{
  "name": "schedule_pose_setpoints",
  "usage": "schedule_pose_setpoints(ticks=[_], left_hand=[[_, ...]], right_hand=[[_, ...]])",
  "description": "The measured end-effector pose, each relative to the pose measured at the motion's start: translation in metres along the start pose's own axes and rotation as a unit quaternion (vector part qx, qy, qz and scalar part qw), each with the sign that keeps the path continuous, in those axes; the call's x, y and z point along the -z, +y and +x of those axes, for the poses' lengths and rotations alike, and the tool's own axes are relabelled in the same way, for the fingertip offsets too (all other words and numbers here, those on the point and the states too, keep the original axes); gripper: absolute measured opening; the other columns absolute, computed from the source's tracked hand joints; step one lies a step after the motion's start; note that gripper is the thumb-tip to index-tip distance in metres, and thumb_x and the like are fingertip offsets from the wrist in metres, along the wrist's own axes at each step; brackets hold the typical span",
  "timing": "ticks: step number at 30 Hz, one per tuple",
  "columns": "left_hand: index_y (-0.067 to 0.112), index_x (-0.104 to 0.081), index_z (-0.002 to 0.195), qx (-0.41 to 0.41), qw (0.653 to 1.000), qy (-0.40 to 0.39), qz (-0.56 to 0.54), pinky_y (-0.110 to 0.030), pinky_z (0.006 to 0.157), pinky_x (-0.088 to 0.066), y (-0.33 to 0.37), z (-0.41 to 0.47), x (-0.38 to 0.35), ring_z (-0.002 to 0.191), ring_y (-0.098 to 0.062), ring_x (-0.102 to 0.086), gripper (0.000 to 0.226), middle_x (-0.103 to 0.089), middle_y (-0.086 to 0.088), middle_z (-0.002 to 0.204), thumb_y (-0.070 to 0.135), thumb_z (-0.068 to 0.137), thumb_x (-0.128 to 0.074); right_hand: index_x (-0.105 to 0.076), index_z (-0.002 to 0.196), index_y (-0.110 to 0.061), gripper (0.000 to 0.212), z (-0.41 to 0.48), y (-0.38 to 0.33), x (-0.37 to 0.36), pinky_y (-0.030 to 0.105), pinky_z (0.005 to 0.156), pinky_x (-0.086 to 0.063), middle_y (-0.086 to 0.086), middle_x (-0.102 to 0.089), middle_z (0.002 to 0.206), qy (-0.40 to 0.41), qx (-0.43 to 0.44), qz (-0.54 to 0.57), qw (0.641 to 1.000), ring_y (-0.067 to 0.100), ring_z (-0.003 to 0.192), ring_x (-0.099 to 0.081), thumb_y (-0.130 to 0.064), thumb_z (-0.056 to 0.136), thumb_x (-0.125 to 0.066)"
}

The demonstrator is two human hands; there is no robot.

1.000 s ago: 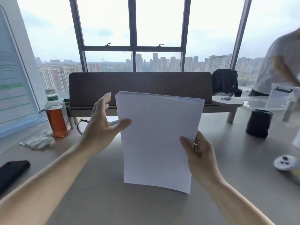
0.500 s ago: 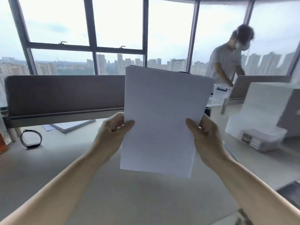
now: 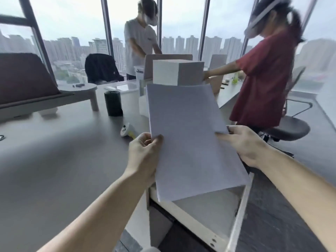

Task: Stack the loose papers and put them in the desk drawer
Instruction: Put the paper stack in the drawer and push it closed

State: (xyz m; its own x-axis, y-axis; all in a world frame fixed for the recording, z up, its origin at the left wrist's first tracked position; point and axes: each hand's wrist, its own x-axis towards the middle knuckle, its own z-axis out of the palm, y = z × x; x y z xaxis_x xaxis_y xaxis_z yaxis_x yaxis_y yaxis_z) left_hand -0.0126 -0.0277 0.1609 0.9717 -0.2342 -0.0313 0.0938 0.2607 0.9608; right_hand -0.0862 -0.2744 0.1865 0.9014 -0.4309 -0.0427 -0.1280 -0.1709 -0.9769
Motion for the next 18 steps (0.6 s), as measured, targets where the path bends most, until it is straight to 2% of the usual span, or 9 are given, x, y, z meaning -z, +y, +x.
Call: schedule_pose_setpoints(ticks=[2, 4, 5, 7, 10, 12, 14, 15, 18], left_hand=[[0.004, -0.067, 0.077, 0.023, 0.997, -0.005, 0.07, -0.037, 0.056, -0.062, -0.032, 0.004, -0.008, 0.061, -0.028, -0.069, 0.017, -0.076, -0.012, 0.072, 0.011, 0.093, -0.069], [-0.004, -0.071, 0.08, 0.076, 0.984, -0.033, 0.159, -0.047, 0.063, -0.066, -0.069, 0.007, -0.025, 0.067, -0.035, -0.077, 0.023, -0.08, -0.016, 0.077, 0.019, 0.083, -0.073], [-0.006, -0.073, 0.083, 0.105, 0.974, -0.052, 0.194, -0.051, 0.066, -0.066, -0.085, 0.011, -0.03, 0.073, -0.036, -0.079, 0.026, -0.081, -0.018, 0.081, 0.02, 0.082, -0.072], [-0.003, -0.077, 0.083, 0.14, 0.947, -0.098, 0.273, -0.048, 0.064, -0.066, -0.111, 0.016, -0.035, 0.073, -0.032, -0.08, 0.024, -0.082, -0.015, 0.079, 0.019, 0.086, -0.069], [0.001, -0.076, 0.09, 0.085, 0.853, -0.147, 0.493, -0.045, 0.069, -0.064, -0.136, 0.034, -0.026, 0.07, -0.021, -0.075, 0.034, -0.081, -0.013, 0.084, 0.033, 0.087, -0.064], [0.016, -0.073, 0.11, 0.003, 0.793, -0.143, 0.592, -0.043, 0.084, -0.059, -0.143, 0.046, -0.013, 0.096, -0.019, -0.07, 0.032, -0.076, -0.005, 0.109, 0.039, 0.091, -0.063], [0.023, -0.053, 0.143, -0.07, 0.751, -0.129, 0.644, -0.04, 0.106, -0.045, -0.148, 0.058, 0.001, 0.132, -0.024, -0.054, 0.051, -0.055, 0.0, 0.145, 0.041, 0.096, -0.059], [0.021, -0.037, 0.155, -0.083, 0.725, -0.131, 0.671, -0.04, 0.116, -0.035, -0.15, 0.064, 0.006, 0.145, -0.025, -0.04, 0.064, -0.039, 0.0, 0.16, 0.044, 0.098, -0.055], [0.015, 0.002, 0.165, -0.029, 0.674, -0.135, 0.726, -0.041, 0.127, -0.009, -0.16, 0.083, 0.019, 0.16, -0.027, -0.004, 0.088, 0.003, -0.003, 0.175, 0.053, 0.101, -0.044]], right_hand=[[-0.075, 0.113, 0.001, 0.027, 0.005, 0.018, 0.017, 0.051, 0.09, -0.061, 0.016, -0.081, 0.105, 0.006, -0.044, -0.057, 0.997, 0.037, 0.096, -0.078, -0.014, 0.091, -0.075], [-0.075, 0.108, 0.001, 0.02, 0.015, 0.046, 0.039, 0.053, 0.085, -0.062, 0.019, -0.081, 0.1, 0.015, -0.096, -0.11, 0.989, 0.038, 0.09, -0.079, -0.01, 0.091, -0.072], [-0.076, 0.104, 0.0, 0.017, 0.021, 0.061, 0.045, 0.05, 0.081, -0.064, 0.018, -0.081, 0.095, 0.017, -0.114, -0.145, 0.983, 0.036, 0.085, -0.08, -0.009, 0.091, -0.072], [-0.078, 0.096, -0.001, 0.012, 0.032, 0.087, 0.051, 0.043, 0.07, -0.066, 0.016, -0.082, 0.087, 0.01, -0.143, -0.202, 0.969, 0.033, 0.077, -0.08, -0.008, 0.089, -0.071], [-0.079, 0.091, -0.003, 0.012, 0.054, 0.114, 0.051, 0.042, 0.068, -0.066, 0.018, -0.081, 0.09, -0.016, -0.176, -0.256, 0.95, 0.035, 0.08, -0.08, -0.007, 0.087, -0.068], [-0.078, 0.09, -0.003, 0.012, 0.07, 0.123, 0.049, 0.036, 0.064, -0.066, 0.015, -0.08, 0.084, -0.04, -0.185, -0.289, 0.938, 0.03, 0.072, -0.079, -0.007, 0.086, -0.067], [-0.075, 0.081, -0.004, 0.01, 0.085, 0.128, 0.048, 0.02, 0.043, -0.05, 0.005, -0.068, 0.065, -0.067, -0.191, -0.337, 0.919, 0.016, 0.048, -0.065, -0.008, 0.085, -0.066], [-0.072, 0.076, -0.004, 0.011, 0.094, 0.13, 0.047, 0.017, 0.04, -0.042, 0.001, -0.06, 0.059, -0.076, -0.192, -0.368, 0.907, 0.014, 0.044, -0.056, -0.009, 0.083, -0.065], [-0.07, 0.078, 0.0, 0.015, 0.119, 0.141, 0.037, 0.023, 0.048, -0.037, 0.001, -0.055, 0.061, -0.106, -0.175, -0.459, 0.864, 0.018, 0.053, -0.049, -0.014, 0.077, -0.065]])
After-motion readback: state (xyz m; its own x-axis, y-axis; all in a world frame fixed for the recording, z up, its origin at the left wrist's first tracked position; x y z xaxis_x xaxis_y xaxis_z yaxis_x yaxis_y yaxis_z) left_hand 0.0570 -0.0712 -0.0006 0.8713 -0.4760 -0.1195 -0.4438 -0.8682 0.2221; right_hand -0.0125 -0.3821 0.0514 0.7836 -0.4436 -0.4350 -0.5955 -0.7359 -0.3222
